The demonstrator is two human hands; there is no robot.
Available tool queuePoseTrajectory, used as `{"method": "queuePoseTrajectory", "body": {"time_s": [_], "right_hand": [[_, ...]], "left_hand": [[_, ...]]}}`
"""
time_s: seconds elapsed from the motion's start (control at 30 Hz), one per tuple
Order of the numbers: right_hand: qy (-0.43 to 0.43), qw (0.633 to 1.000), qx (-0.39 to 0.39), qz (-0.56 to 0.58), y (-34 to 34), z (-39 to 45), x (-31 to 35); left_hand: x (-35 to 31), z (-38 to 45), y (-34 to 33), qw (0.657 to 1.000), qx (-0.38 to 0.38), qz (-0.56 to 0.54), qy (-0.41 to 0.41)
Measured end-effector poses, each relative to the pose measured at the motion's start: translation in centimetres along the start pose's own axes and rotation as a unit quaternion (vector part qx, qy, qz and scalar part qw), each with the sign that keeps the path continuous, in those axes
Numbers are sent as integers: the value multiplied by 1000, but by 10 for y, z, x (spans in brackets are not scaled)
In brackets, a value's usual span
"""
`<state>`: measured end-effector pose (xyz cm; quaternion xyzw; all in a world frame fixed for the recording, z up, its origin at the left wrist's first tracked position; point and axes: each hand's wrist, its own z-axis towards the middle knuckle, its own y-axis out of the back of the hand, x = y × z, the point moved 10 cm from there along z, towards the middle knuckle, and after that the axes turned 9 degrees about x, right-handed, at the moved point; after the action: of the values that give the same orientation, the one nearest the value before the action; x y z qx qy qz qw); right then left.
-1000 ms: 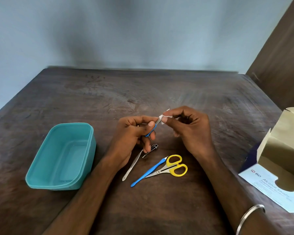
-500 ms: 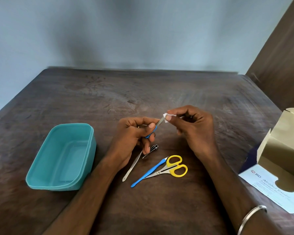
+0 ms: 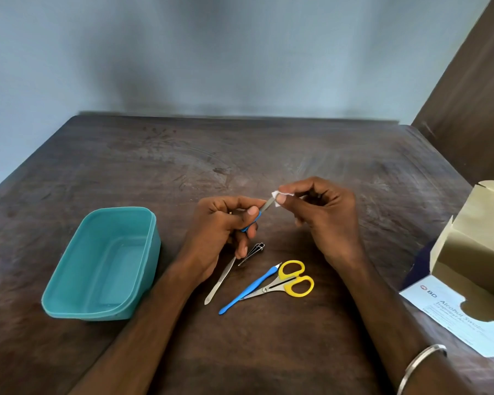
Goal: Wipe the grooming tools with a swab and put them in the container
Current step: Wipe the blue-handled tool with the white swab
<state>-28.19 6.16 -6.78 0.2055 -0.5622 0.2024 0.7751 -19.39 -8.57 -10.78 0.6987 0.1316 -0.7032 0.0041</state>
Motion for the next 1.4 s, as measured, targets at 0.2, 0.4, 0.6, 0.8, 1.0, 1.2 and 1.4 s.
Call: {"method": "queuePoseTrajectory", "body": {"time_s": [0.2,0.4,0.6,0.8,1.0,1.2,1.4], "right_hand": [[-2,1000,7,-6,-4,0,1],[2,999,-36,2,12,2,0],[14,998,-53,-38,16,1,2],[16,993,20,-119,-4,1,0],[22,982,58,-176,-12,0,1],[31,980,53,-188,-14,0,1],[33,989,62,-134,-16,1,1]], "left_hand": [[-1,1,1,1000,-2,12,-6],[-1,0,-2,1000,5,20,-16],[-3,0,-8,998,16,53,-21],[-5,0,-7,995,7,94,-27],[-14,-2,-6,986,-8,161,-42],[-15,-1,-6,983,-16,176,-56],[-13,-2,-4,993,-9,103,-53]]}}
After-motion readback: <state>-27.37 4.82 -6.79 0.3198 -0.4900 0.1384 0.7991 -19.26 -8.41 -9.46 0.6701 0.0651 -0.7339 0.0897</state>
